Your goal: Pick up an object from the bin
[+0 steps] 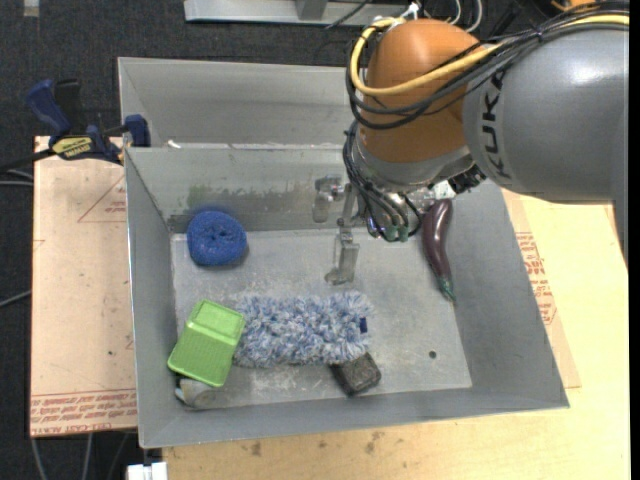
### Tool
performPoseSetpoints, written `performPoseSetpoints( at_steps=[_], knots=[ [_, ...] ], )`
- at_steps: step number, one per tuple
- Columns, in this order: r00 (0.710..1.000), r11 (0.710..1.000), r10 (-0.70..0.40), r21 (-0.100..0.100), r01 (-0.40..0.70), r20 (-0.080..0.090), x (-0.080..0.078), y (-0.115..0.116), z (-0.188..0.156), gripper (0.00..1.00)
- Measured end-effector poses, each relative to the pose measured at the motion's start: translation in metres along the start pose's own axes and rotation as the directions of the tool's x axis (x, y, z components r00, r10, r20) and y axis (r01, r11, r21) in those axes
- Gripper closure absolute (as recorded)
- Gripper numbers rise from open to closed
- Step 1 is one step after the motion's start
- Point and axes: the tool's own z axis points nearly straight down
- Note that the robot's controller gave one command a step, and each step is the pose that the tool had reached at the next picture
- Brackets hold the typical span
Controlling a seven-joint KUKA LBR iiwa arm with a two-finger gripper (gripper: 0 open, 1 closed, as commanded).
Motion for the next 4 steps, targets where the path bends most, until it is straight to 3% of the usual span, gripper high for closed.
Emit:
performPoseSetpoints(
  at_steps=[1, 2, 3, 4],
  knots=[
    [1.0, 1.0, 0.002, -0.001, -0.002, 0.008, -0.001, 0.0, -0.005, 0.0],
    [0.998, 0.998, -0.061, -0.001, 0.061, 0.017, 0.014, -0.006, 0.013, 0.0],
    [0.977, 0.977, -0.214, 0.002, 0.214, 0.012, 0.014, -0.003, 0.074, 0.0],
    [0.972, 0.972, -0.234, 0.0, 0.234, 0.009, 0.029, -0.008, 0.118, 0.0]
  ],
)
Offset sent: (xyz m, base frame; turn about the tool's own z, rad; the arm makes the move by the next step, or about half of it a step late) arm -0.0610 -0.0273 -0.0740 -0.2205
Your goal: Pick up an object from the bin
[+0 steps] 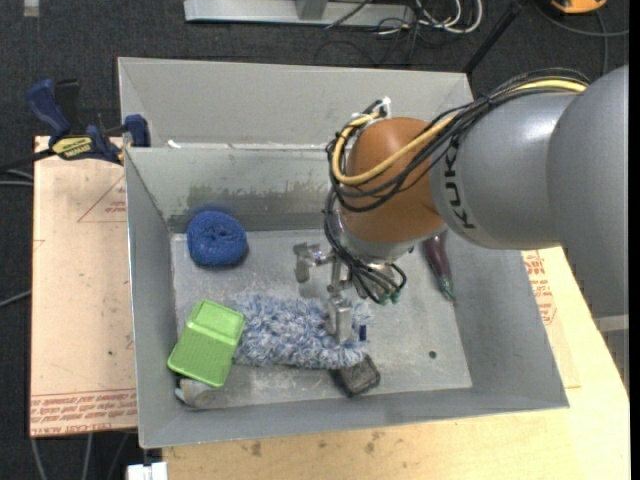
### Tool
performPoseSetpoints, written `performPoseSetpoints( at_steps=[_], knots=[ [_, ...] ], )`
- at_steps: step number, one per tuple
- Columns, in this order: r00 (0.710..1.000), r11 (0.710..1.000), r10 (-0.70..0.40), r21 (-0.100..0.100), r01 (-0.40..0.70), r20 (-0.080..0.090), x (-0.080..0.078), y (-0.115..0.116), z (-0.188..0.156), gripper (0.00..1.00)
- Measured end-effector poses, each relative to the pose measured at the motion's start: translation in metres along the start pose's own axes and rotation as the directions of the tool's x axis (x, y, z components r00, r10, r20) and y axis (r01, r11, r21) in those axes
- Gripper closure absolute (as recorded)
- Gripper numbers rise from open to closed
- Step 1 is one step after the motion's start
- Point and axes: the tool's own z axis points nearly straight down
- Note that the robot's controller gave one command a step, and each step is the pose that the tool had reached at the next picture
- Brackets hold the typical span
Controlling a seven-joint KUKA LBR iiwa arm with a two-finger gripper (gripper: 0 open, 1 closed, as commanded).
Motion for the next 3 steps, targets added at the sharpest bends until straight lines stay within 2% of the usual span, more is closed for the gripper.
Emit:
performPoseSetpoints(
  at_steps=[1, 2, 3],
  knots=[
    [1.0, 1.0, 0.024, -0.001, -0.024, 0.019, 0.049, 0.01, 0.022, 1.0],
    [1.0, 1.0, 0.025, -0.002, -0.025, 0.019, 0.049, 0.01, 0.022, 1.0],
    [1.0, 1.0, 0.029, 0.001, -0.029, 0.001, 0.042, 0.018, -0.119, 1.0]
  ],
)
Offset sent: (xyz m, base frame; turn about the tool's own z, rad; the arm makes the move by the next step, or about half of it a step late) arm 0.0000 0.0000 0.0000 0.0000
